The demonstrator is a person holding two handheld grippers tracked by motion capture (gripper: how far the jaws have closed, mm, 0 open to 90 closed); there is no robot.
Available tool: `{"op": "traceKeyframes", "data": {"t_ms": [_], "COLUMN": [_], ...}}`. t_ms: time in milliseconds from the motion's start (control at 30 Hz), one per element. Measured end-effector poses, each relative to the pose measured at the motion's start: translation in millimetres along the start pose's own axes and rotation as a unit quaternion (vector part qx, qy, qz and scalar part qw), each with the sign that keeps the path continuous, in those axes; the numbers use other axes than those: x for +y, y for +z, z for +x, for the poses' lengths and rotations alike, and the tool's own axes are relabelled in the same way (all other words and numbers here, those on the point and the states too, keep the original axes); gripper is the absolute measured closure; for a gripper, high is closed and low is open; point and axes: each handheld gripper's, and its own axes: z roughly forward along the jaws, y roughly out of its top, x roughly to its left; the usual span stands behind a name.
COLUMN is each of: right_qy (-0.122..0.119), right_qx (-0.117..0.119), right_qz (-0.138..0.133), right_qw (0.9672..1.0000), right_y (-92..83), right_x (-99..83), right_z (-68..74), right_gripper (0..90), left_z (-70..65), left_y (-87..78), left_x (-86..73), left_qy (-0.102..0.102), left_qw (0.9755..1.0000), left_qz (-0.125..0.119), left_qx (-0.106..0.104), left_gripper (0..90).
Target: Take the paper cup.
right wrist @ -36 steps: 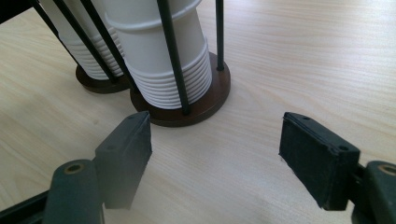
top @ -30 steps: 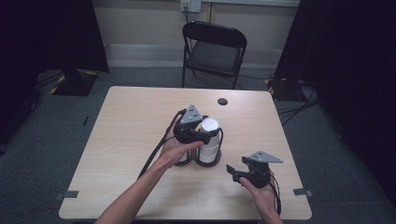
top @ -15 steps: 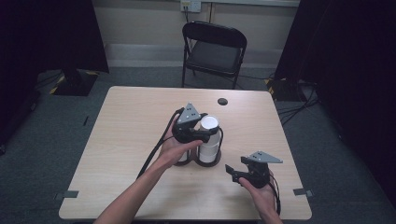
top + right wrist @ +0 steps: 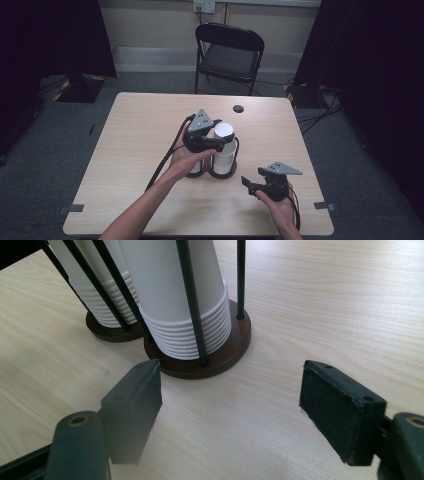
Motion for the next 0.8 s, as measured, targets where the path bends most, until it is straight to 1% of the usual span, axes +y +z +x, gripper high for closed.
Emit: {"op": "traceKeyframes", "data": {"t_ms": [33,133,200,233,267,333,400,433,600,633,667,700,733,767,800], "right_qy": [0.002,0.001,0.001,0.001,0.001,0.001,0.001,0.001,0.000,0.000,0.000,0.001,0.001,0.002,0.002], "right_qx": [-0.001,-0.001,-0.001,-0.001,-0.001,-0.001,-0.001,-0.001,0.000,0.000,0.000,0.000,0.000,0.000,0.000], "right_qz": [0.000,0.000,0.000,0.000,0.000,0.000,-0.001,-0.001,-0.002,-0.002,-0.002,-0.002,-0.002,-0.002,-0.001], "right_qw": [1.0000,1.0000,1.0000,1.0000,1.0000,1.0000,1.0000,1.0000,1.0000,1.0000,1.0000,1.0000,1.0000,1.0000,1.0000], "right_y": [-0.1,0.0,0.0,0.1,0.0,0.0,-0.3,-0.4,-0.3,-0.3,-0.3,-0.6,-0.6,-0.7,-0.8], "right_x": [0.1,0.1,0.0,0.1,0.1,0.1,0.0,0.0,0.0,0.0,0.0,0.0,0.0,0.0,0.0], "right_z": [-0.1,0.0,0.0,0.0,-0.1,-0.1,-0.1,-0.1,-0.1,0.0,0.0,0.3,0.3,0.5,0.6], "right_gripper": [24.7,24.7,24.7,24.7,24.6,24.6,24.6,24.6,24.6,24.6,24.6,24.6,24.6,24.6,24.6], "left_z": [0.3,-0.7,-1.4,-1.8,-1.9,-1.8,-1.3,-1.7,-5.2,-5.9,-5.9,-6.2,-6.2,-5.7,-5.3], "left_y": [-1.4,-3.9,-5.3,-6.7,-7.2,-7.7,-10.1,-11.3,-16.2,-20.2,-20.2,-23.5,-23.5,-26.6,-28.4], "left_x": [1.0,4.4,6.8,8.0,8.4,8.5,8.6,8.9,9.8,10.6,10.6,11.3,11.3,11.7,11.3], "left_qy": [-0.002,-0.001,0.000,-0.001,-0.003,-0.005,-0.014,-0.015,-0.010,-0.013,-0.013,-0.012,-0.012,-0.018,-0.018], "left_qw": [1.0000,0.9999,0.9999,0.9999,0.9998,0.9998,0.9996,0.9995,0.9996,0.9995,0.9995,0.9994,0.9994,0.9992,0.9993], "left_qz": [-0.005,-0.010,-0.014,-0.015,-0.018,-0.017,-0.018,-0.020,-0.018,-0.018,-0.018,-0.026,-0.026,-0.026,-0.021], "left_qx": [-0.003,-0.003,-0.007,-0.006,-0.009,-0.010,-0.014,-0.018,-0.019,-0.022,-0.022,-0.020,-0.020,-0.024,-0.023], "left_gripper": [34.6,34.6,34.6,34.6,34.6,34.6,34.6,34.6,34.5,34.5,34.5,34.6,34.6,34.5,34.5]}}
